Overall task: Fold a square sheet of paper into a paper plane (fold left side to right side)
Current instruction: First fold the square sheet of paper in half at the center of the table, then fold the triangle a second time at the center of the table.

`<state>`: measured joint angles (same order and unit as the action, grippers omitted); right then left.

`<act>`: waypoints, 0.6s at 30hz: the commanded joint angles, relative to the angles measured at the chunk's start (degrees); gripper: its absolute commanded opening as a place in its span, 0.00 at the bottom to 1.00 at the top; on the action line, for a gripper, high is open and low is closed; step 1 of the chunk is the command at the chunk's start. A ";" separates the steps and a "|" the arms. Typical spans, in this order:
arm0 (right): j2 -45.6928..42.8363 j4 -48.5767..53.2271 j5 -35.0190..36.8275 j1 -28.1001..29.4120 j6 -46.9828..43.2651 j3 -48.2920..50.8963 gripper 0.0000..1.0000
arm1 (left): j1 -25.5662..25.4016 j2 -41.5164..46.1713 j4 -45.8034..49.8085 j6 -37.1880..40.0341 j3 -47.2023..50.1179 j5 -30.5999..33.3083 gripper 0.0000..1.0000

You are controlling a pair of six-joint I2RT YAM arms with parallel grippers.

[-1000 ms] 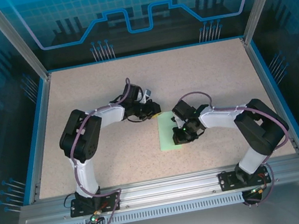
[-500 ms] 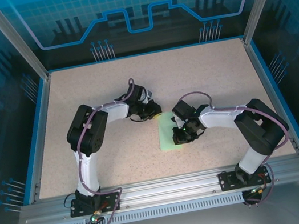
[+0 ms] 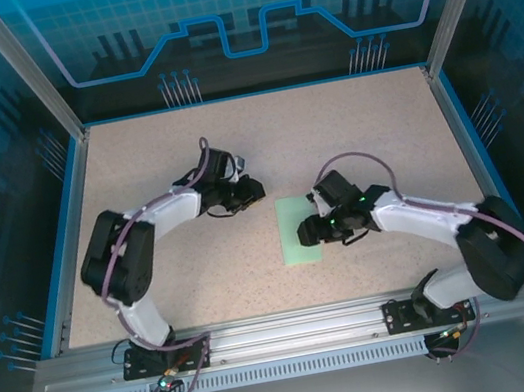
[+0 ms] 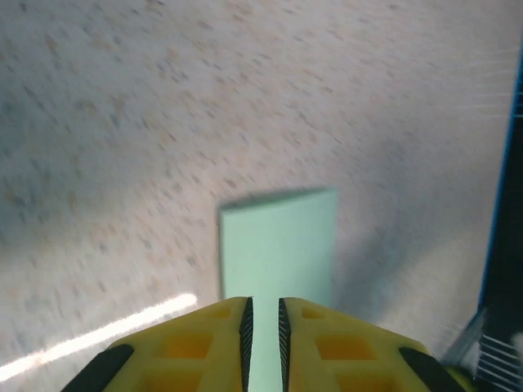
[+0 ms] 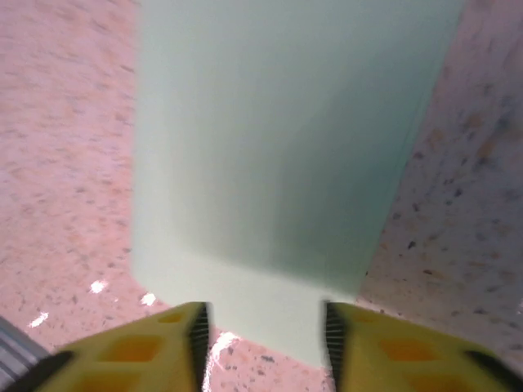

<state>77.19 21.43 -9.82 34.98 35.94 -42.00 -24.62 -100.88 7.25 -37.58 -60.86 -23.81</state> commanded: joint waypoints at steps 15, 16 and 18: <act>-10.83 -5.95 -11.83 -13.45 5.18 9.77 0.79 | -10.41 1.65 -3.04 -5.66 9.14 -1.49 0.19; -10.88 -5.96 -12.06 -13.49 5.28 10.16 0.79 | -10.49 1.06 -3.39 -5.75 9.08 -1.66 0.19; -10.41 -6.27 -12.86 -13.36 5.28 10.69 0.79 | -10.64 -0.24 -4.13 -5.91 9.12 -1.69 0.19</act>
<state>67.37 16.05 -20.01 21.93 40.14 -32.51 -34.76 -99.26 4.54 -42.26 -51.16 -24.45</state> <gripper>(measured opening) 0.790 0.190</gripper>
